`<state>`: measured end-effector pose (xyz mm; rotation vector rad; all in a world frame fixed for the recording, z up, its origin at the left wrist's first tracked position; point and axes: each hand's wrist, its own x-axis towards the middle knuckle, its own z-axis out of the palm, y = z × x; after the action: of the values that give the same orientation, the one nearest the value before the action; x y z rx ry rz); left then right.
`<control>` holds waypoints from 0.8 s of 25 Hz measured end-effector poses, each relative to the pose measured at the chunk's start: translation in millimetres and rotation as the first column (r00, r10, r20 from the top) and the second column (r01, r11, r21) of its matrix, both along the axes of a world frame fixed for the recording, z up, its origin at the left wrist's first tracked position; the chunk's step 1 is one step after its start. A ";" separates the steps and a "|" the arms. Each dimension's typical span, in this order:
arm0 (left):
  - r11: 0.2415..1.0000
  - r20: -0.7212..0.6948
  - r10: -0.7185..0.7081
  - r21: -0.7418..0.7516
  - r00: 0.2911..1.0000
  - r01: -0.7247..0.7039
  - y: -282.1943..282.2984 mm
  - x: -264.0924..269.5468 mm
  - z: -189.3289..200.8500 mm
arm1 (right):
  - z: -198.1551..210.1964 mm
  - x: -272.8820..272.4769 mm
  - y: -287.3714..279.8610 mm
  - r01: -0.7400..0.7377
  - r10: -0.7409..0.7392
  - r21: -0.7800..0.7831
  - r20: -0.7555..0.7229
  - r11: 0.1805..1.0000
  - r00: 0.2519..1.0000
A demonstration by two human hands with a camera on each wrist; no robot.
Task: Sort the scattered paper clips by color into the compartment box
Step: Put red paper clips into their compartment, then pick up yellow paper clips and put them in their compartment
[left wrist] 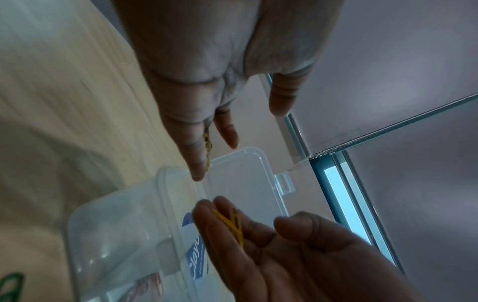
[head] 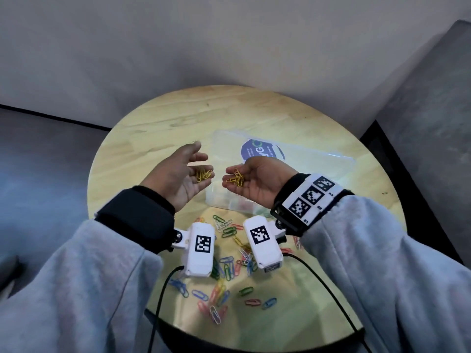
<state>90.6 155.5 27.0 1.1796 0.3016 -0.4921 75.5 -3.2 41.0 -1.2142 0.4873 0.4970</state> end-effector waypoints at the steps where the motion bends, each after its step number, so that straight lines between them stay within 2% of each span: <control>1: 1.000 0.006 -0.023 -0.008 1.000 0.023 -2.8 0.9 -0.2 | -1.9 3.9 2.3 0.013 -0.013 -0.018 -0.001 1.000 1.000; 12: 0.996 0.101 -0.091 0.008 0.991 0.090 -13.0 -10.1 2.1 | -2.4 -2.4 1.3 -0.033 0.045 -0.161 0.066 0.986 0.997; 14: 0.993 0.139 -0.110 0.063 0.984 0.102 -9.4 -12.2 3.6 | 4.8 -9.2 0.5 -0.077 0.107 -0.239 0.113 0.968 0.988; 15: 0.981 0.162 -0.138 0.157 0.977 0.113 -6.6 -13.4 3.3 | 8.0 -14.5 -0.3 -0.135 0.188 -0.330 0.132 0.934 0.973; 16: 0.942 0.187 -0.194 0.311 0.963 0.130 -2.4 -14.3 2.6 | 10.2 -20.4 -1.9 -0.215 0.312 -0.480 0.131 0.851 0.941; 17: 0.854 0.197 -0.282 0.498 0.939 0.151 2.8 -14.9 1.3 | 10.6 -26.7 -4.0 -0.297 0.455 -0.647 0.087 0.702 0.886; 19: 0.552 0.107 -0.490 0.806 0.865 0.213 12.3 -17.1 -3.5 | 4.6 -38.9 -7.9 -0.408 0.655 -0.856 -0.113 0.317 0.747; 20: 0.396 0.018 -0.564 0.883 0.825 0.252 14.7 -19.7 -5.8 | -1.4 -44.5 -8.8 -0.435 0.701 -0.887 -0.211 0.156 0.682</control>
<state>70.9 170.3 21.2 2.3587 -0.0927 -0.5930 31.0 -12.0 39.6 -2.5900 -0.0527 0.7529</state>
